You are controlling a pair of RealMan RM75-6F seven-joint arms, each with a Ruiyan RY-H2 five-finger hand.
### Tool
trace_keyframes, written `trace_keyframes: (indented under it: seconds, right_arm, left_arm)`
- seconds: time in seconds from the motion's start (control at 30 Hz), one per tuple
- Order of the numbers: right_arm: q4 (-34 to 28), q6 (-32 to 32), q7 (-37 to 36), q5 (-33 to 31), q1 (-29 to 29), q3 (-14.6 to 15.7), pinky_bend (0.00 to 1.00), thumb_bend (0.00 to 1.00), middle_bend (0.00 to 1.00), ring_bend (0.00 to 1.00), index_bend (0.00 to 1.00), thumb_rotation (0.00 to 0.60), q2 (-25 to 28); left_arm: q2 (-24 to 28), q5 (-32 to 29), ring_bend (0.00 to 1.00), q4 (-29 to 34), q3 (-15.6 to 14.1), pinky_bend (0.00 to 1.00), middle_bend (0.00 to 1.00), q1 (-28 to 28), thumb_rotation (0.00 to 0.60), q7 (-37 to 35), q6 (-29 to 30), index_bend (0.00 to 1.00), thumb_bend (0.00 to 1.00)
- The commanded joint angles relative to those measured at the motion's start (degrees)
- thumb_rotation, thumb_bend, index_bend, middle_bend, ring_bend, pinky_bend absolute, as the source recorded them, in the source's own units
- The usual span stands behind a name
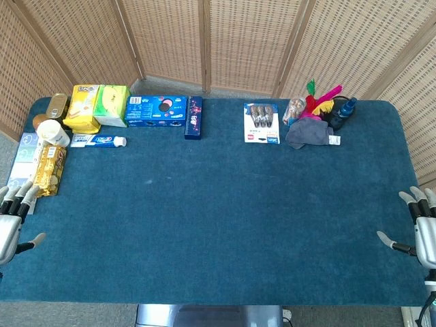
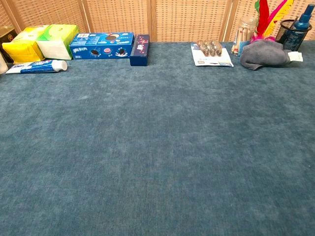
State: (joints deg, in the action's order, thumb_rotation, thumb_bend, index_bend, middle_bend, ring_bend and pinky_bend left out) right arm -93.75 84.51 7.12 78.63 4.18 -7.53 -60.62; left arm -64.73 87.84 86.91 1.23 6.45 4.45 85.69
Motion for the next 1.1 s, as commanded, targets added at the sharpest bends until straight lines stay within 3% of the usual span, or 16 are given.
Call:
trace_keyframes:
  seconds: [0.03,0.47,0.6,0.67,0.73,0.77,0.83,0.9,0.93,0.97,1.0,1.03,1.07,1.1]
  right_arm:
    - [0.04,-0.03,0.01,0.01,0.04,0.00,0.00,0.00,0.00,0.00,0.18,0.369,-0.04]
    - [0.59,-0.11,-2.16,0.88,0.30,-0.02,0.00,0.00,0.02,0.00,0.21,0.370,0.12]
    - [-0.04,-2.32,-2.34,1.33,1.81,-0.20,0.00,0.00,0.05,0.00,0.23,0.372,1.11]
    - [-0.42,-3.18,-2.71,1.66,2.66,-0.52,0.00,0.00,0.09,0.03,0.26,0.373,1.53]
    - [-0.54,-3.91,-4.10,2.40,3.81,-1.12,0.00,0.00,0.18,0.10,0.31,0.362,1.68]
    - [-0.35,-4.25,-5.29,2.83,4.46,-1.50,0.02,0.00,0.28,0.17,0.38,0.344,1.59]
    - [0.21,-4.67,-7.41,3.54,5.60,-2.26,0.14,0.00,0.46,0.35,0.52,0.320,1.24]
    - [1.74,-4.58,-10.55,5.04,7.12,-3.25,0.47,0.00,0.73,0.65,0.73,0.317,0.24]
    - [2.84,-4.26,-12.70,6.14,8.07,-3.86,0.58,0.00,0.80,0.75,0.79,0.317,-0.64]
    - [4.66,-4.62,-18.01,7.50,10.14,-4.97,0.73,0.00,0.89,0.87,0.86,0.320,-2.51]
    - [6.12,-5.04,-21.61,8.20,11.15,-5.24,0.84,0.00,0.95,0.95,0.92,0.317,-3.45]
    - [7.06,-5.12,-23.43,8.64,11.59,-5.29,0.90,0.00,0.98,0.98,0.95,0.310,-3.87]
    - [8.04,-5.74,-29.10,9.13,12.88,-5.74,0.95,0.00,1.00,1.00,0.98,0.274,-4.93]
    - [9.28,-6.01,-31.73,9.31,13.66,-6.06,0.99,0.00,1.00,1.00,1.00,0.192,-5.59]
  left_arm:
    - [0.10,0.12,0.00,-0.02,-0.08,0.00,0.00,0.15,0.596,-0.32,-0.32,0.00,0.01]
    - [0.20,0.57,0.00,-0.68,0.34,0.00,0.00,1.32,0.599,-3.38,-1.72,0.00,0.01]
    - [0.17,0.90,0.00,-1.03,1.05,0.00,0.00,3.14,0.593,-5.94,-3.55,0.06,0.01]
    - [0.12,0.98,0.02,-0.97,1.56,0.00,0.03,4.09,0.591,-7.21,-4.31,0.12,0.01]
    - [0.00,1.03,0.12,-0.90,2.29,0.00,0.17,5.46,0.591,-9.21,-5.48,0.23,0.01]
    - [0.07,0.98,0.17,-0.71,2.60,0.00,0.24,6.29,0.590,-10.38,-6.46,0.27,0.01]
    - [0.07,1.29,0.33,-0.51,3.28,0.09,0.44,7.89,0.590,-12.66,-7.85,0.44,0.01]
    - [-0.81,2.88,0.63,-1.27,4.30,0.38,0.77,9.96,0.578,-16.77,-8.13,0.73,0.01]
    - [-1.90,3.92,0.73,-2.00,4.99,0.51,0.86,11.04,0.566,-19.65,-7.61,0.82,0.00]
    - [-4.68,6.00,0.87,-2.89,6.28,0.70,0.95,13.18,0.548,-26.29,-6.33,0.93,0.00]
    - [-6.49,6.98,0.95,-4.62,6.79,0.86,1.00,14.11,0.532,-29.61,-5.29,0.98,0.00]
    - [-7.43,7.45,0.98,-5.85,6.93,0.94,1.00,14.47,0.527,-30.96,-4.68,1.00,0.00]
    - [-9.64,8.27,1.00,-6.89,7.35,0.99,1.00,15.84,0.526,-34.61,-4.20,1.00,0.00]
    - [-10.75,8.37,1.00,-7.26,7.48,1.00,1.00,16.70,0.516,-37.30,-4.45,1.00,0.00]
